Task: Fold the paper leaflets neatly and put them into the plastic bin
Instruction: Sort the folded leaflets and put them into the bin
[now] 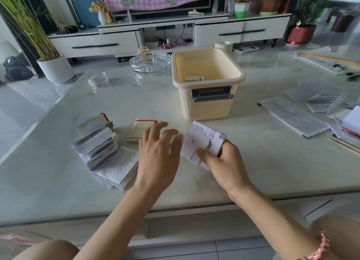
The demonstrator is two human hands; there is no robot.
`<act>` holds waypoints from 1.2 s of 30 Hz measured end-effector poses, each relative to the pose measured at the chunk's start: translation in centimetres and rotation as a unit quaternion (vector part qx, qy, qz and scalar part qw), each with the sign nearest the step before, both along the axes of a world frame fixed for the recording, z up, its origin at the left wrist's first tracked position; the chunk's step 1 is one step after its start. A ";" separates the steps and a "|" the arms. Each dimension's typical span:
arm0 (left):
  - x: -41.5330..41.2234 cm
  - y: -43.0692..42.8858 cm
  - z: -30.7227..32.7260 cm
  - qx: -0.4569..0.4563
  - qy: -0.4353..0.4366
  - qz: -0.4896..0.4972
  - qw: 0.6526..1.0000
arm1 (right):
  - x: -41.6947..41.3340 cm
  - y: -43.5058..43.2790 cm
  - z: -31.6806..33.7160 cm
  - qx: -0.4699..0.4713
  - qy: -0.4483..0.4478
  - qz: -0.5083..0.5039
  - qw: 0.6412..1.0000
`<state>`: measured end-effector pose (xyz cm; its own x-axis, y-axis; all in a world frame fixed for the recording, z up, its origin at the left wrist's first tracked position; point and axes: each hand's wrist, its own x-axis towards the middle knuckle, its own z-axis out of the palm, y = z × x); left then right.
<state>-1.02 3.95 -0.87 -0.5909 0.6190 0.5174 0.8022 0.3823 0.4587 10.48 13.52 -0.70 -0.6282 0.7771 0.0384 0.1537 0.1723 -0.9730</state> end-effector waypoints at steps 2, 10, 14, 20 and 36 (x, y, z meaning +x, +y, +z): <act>-0.9 -0.2 -0.6 -0.078 0.013 0.043 0.996 | 0.0 0.1 0.0 -0.039 0.002 -0.019 0.999; -1.8 0.4 -1.8 -0.099 -0.034 0.012 0.994 | 0.3 0.5 0.4 -0.084 0.002 -0.018 0.996; -3.2 1.0 -2.2 -0.140 0.034 0.038 0.989 | 0.2 0.6 0.3 -0.081 -0.007 -0.014 0.997; -3.0 1.0 -1.1 -0.204 0.140 0.028 0.969 | 0.3 0.6 0.5 -0.085 -0.024 -0.016 0.996; -0.3 -3.0 4.8 0.034 -0.456 -0.099 0.884 | 0.4 0.2 1.9 -0.069 -0.021 0.051 0.996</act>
